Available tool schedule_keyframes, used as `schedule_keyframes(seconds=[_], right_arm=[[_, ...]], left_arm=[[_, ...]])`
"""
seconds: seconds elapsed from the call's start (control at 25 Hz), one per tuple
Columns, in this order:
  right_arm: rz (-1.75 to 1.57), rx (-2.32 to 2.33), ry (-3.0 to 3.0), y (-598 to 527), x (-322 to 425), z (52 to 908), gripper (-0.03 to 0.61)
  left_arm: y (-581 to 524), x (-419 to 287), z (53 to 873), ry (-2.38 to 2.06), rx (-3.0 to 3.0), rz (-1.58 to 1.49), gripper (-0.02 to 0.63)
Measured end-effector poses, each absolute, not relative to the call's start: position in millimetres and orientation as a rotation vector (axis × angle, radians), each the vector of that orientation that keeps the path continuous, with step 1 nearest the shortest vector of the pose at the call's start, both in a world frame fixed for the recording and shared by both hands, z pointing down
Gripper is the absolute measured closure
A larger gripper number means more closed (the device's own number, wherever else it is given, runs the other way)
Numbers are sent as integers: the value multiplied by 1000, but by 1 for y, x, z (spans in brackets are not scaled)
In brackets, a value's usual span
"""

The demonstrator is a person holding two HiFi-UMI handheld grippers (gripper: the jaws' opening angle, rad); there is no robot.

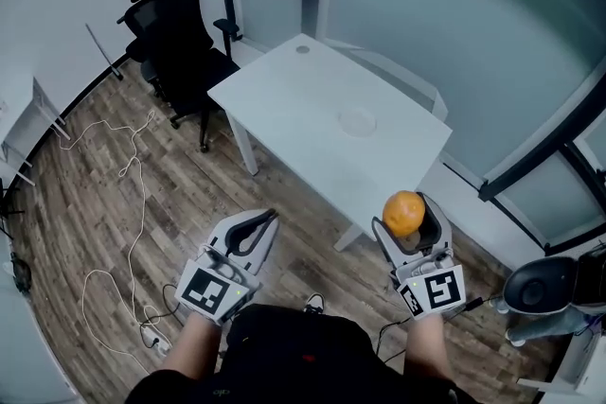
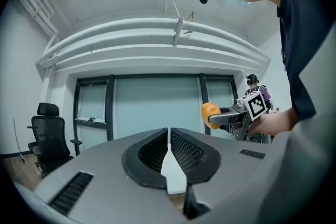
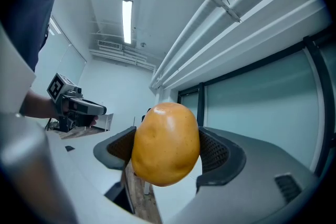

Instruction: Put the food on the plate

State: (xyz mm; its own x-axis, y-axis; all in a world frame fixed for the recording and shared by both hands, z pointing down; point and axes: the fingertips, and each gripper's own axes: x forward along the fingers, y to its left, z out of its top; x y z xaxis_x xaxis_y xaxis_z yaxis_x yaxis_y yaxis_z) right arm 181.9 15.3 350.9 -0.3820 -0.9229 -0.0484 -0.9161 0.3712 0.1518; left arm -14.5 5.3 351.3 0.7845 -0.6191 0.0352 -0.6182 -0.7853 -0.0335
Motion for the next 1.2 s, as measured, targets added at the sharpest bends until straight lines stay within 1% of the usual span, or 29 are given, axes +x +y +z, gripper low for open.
schedule_keyframes(seconds=[0.24, 0.56, 0.88, 1.2], right_arm=[[-214, 1735, -2575, -18, 218, 362, 199], [-216, 1747, -2524, -77, 234, 368, 199], [-196, 1802, -2425, -176, 244, 370, 199], [-69, 1915, -2308, -294, 248, 387, 199]], left_arm=[[-30, 25, 358, 994, -2967, -71, 578], [-101, 42, 363, 956, -3006, -26, 578], [-220, 57, 366, 867, -3045, -12, 578], [-350, 56, 378, 765, -3089, -85, 578]])
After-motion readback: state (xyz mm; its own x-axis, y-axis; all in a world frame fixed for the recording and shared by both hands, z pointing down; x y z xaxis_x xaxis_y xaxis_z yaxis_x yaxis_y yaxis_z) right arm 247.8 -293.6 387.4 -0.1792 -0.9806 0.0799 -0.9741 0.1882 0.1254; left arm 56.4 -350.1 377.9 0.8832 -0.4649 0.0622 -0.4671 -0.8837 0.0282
